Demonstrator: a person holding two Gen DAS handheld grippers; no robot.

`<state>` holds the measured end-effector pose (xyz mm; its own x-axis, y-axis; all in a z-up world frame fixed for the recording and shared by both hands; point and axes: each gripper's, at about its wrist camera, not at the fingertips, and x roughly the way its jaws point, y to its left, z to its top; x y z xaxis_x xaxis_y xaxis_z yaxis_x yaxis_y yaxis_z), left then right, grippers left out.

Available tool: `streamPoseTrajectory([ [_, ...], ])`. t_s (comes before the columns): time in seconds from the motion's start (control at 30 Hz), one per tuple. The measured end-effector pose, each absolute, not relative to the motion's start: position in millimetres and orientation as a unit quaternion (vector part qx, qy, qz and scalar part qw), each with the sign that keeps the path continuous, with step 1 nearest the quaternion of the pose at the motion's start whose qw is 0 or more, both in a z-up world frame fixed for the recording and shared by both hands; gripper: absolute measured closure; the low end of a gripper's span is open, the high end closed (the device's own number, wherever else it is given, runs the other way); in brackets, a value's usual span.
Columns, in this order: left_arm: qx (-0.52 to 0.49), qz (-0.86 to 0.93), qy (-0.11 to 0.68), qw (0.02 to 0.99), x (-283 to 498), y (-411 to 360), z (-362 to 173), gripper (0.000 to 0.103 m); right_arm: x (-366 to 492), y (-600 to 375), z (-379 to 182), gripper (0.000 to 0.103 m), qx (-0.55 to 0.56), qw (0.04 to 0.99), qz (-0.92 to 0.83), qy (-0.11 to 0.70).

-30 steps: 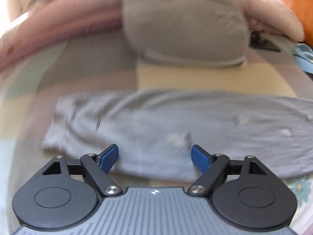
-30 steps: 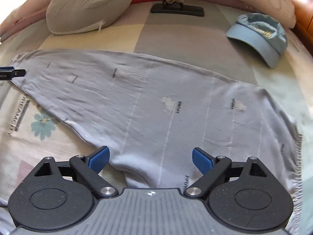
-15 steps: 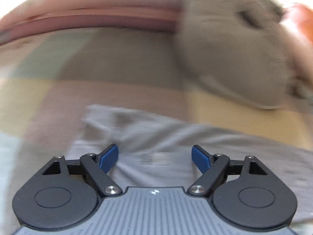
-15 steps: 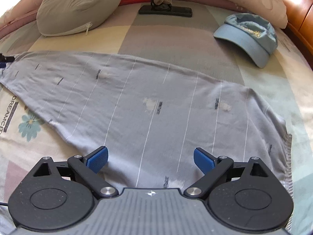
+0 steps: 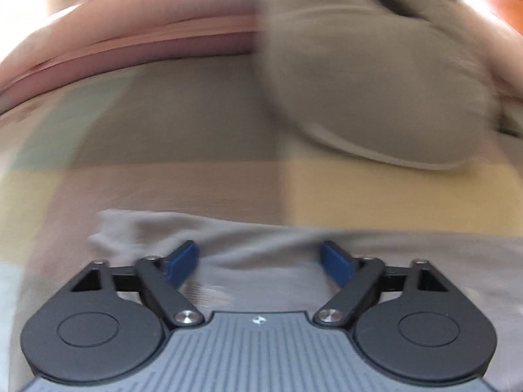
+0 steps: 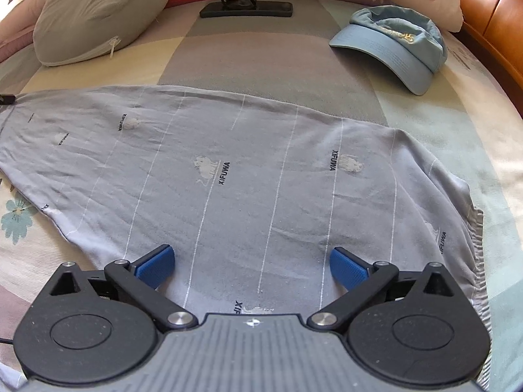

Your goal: Fold clothes

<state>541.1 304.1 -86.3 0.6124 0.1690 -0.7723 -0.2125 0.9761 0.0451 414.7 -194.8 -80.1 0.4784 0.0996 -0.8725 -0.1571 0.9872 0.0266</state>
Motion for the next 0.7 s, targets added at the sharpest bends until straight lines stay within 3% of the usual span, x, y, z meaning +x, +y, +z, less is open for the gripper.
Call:
streamPoseTrajectory([
  [0.07,-0.048,0.149,0.425,0.892,540,308,-78,0.018,412,-200,-76,0.000,-0.021,0.863,0.080,0.498],
  [0.3,-0.038,0.023,0.420,0.906,513,264,-58,0.016,430,-241,-52,0.000,-0.005,0.899,0.055,0.434],
  [0.53,0.019,-0.014,0.454,0.891,503,227,-82,0.014,467,-306,-80,0.000,0.076,0.887,-0.020,0.454],
  [0.7,0.022,-0.008,0.458,0.889,504,225,-82,0.013,492,-331,-90,0.000,0.075,0.892,-0.041,0.443],
])
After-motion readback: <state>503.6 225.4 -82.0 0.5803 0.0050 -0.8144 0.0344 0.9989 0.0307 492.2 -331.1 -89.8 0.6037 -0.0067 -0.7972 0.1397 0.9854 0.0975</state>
